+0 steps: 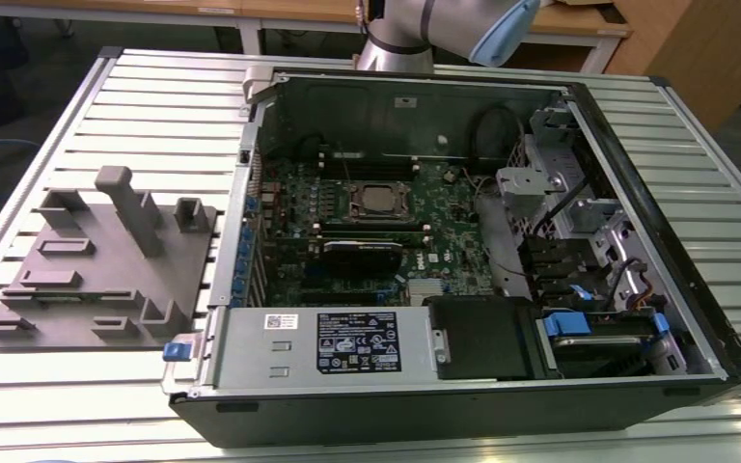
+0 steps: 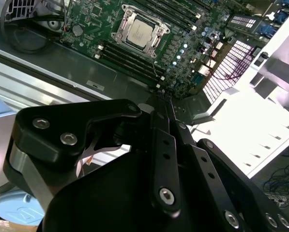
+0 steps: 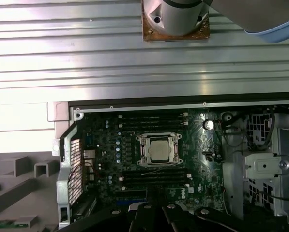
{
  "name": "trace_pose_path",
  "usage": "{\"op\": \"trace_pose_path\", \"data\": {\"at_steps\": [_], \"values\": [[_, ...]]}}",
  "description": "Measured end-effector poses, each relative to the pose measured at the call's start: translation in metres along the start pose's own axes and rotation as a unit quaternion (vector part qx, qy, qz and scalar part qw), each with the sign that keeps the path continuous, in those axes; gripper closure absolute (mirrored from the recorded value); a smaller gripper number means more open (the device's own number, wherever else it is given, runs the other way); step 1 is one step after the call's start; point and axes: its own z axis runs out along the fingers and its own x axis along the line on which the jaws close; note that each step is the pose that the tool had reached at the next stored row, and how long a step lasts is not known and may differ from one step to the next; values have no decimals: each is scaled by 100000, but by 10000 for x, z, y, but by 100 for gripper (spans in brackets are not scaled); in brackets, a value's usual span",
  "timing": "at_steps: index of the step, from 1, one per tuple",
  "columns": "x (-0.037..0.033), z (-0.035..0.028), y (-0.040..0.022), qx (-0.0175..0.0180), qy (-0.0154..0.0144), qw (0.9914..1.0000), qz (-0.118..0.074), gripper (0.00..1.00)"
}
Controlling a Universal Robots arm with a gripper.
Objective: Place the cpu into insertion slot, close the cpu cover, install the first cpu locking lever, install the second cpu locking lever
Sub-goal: 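Close the cpu cover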
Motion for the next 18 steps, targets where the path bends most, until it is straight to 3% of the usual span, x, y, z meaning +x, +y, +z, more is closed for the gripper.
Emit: {"op": "trace_pose_path", "data": {"at_steps": [18], "values": [[1,46,-1,3,-6,100000,0,90]]}}
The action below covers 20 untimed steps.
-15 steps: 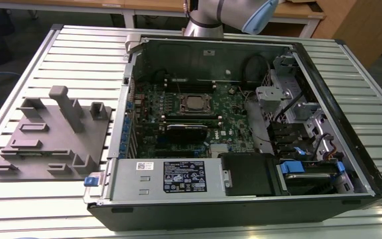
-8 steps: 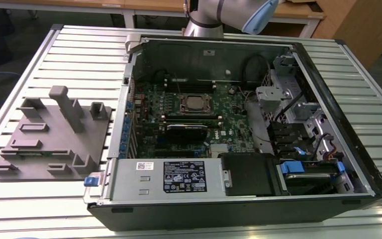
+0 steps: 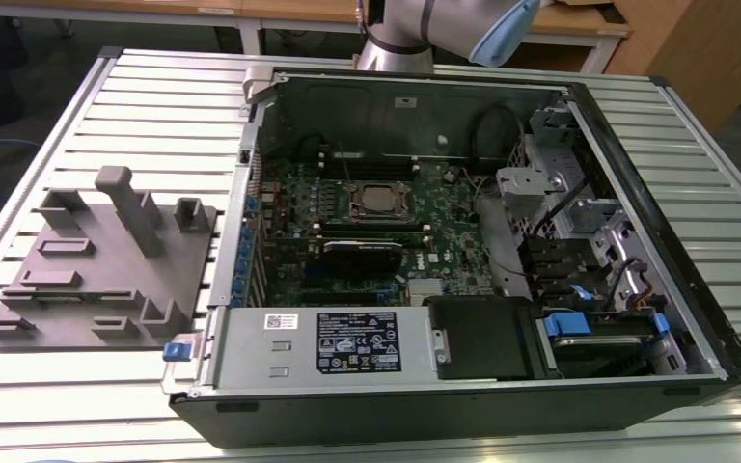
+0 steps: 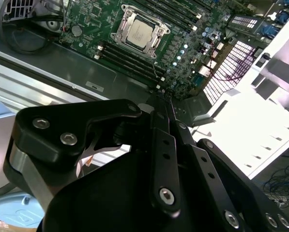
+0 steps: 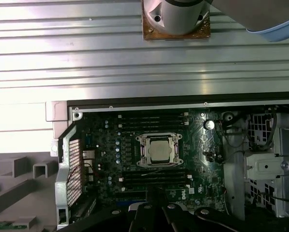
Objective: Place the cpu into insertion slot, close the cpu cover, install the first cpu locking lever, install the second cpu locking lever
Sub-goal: 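Close the cpu cover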
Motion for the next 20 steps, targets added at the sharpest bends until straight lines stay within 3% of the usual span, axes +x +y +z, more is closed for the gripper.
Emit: {"op": "trace_pose_path", "data": {"at_steps": [20], "values": [[1,62,-2,-5,4,100000,0,90]]}}
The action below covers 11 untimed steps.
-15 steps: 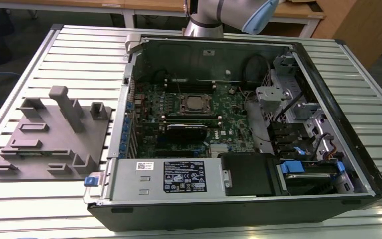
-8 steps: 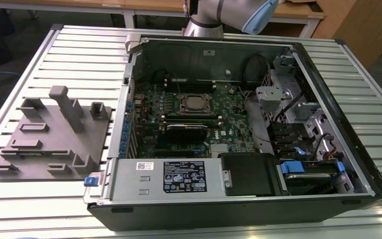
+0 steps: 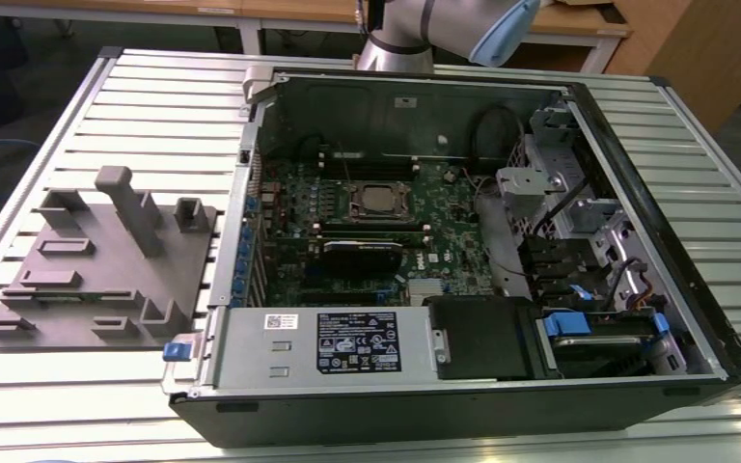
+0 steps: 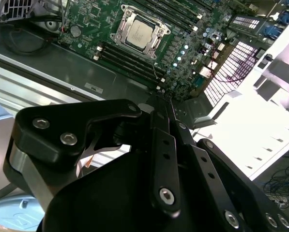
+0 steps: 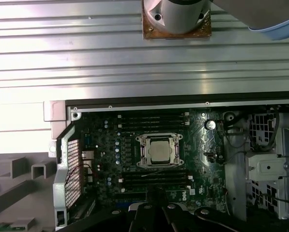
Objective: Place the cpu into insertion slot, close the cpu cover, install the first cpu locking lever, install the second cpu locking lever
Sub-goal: 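Close the cpu cover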
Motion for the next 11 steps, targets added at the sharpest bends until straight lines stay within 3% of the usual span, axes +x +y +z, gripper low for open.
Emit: {"op": "trace_pose_path", "data": {"at_steps": [11], "values": [[0,29,-1,5,3,100000,1,90]]}}
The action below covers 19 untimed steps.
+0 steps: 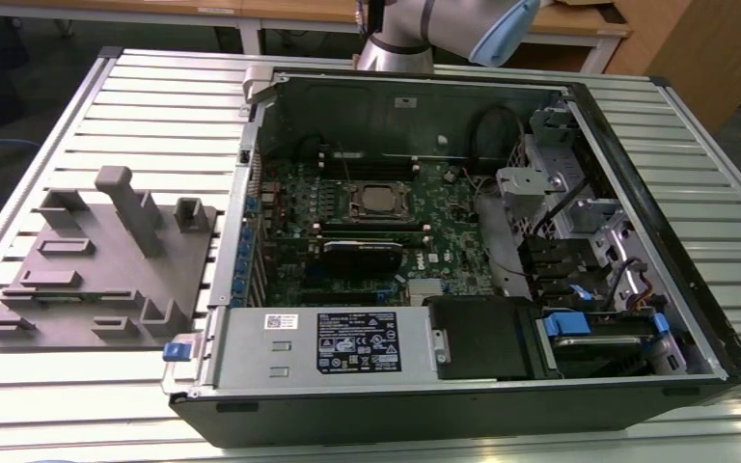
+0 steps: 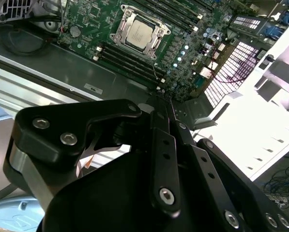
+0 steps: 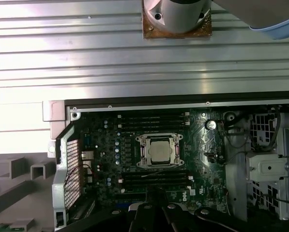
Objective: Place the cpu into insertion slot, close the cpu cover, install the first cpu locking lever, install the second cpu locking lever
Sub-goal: 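Close the cpu cover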
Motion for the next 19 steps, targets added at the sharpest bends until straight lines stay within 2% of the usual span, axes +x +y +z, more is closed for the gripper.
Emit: {"op": "trace_pose_path", "data": {"at_steps": [19], "values": [[1,62,-2,-4,-3,100000,1,90]]}}
